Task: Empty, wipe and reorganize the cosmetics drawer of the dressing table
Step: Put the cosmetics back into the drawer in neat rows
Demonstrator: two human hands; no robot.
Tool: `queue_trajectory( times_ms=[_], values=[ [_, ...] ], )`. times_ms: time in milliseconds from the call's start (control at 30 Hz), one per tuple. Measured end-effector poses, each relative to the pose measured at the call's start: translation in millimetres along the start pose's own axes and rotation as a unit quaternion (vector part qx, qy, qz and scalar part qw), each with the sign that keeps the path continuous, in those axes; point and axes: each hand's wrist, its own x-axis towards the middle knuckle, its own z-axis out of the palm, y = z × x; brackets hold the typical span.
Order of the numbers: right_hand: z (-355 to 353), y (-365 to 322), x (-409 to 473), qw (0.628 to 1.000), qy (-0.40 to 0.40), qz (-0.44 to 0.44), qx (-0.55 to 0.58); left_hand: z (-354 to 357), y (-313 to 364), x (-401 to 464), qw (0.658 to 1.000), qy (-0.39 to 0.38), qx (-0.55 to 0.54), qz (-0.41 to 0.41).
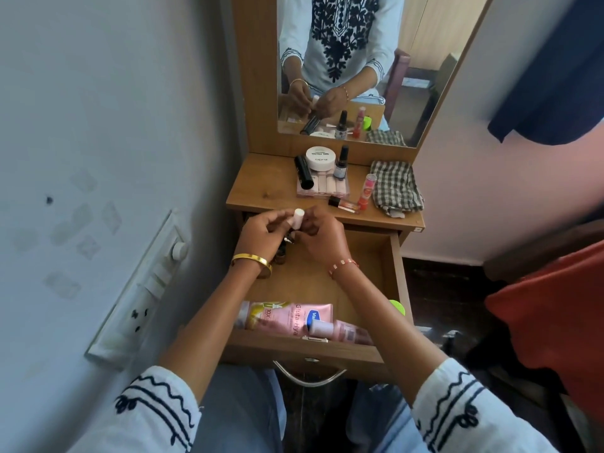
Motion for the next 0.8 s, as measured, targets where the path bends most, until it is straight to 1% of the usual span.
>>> queue_trajectory(
  times_ms=[267, 400, 500, 633, 700, 800],
  values=[
    [2.9, -1.0, -23.2, 0.999, -0.019, -0.022, 0.013, -0.7, -8.9, -16.4, 1.000, -0.004, 0.002, -0.028],
    [3.7, 2.9, -28.0, 0.999, -0.016, -0.040, -0.004, -0.6, -13.4, -23.5, 0.998, -0.003, -0.042, -0.047],
    [1.4, 8.8, -27.2, 0.999, -0.020, -0.033, -0.021, 1.2, -20.1, -25.1, 0.997, 0.004, -0.049, -0.059],
    [-2.2, 21.7, -18.0, 0.999, 0.000, 0.000, -0.051, 3.0, -35.0, -27.9, 0.990, 0.044, -0.078, -0.105],
    [-1.6, 29.2, -10.8, 0.998, 0.008, 0.021, -0.063, 2.8, -42.0, -29.4, 0.988, 0.071, -0.067, -0.117],
    [4.1, 38.0, 0.8, 0.994, -0.005, 0.036, -0.103, 2.2, -43.8, -28.8, 0.986, 0.099, -0.062, -0.120]
  ],
)
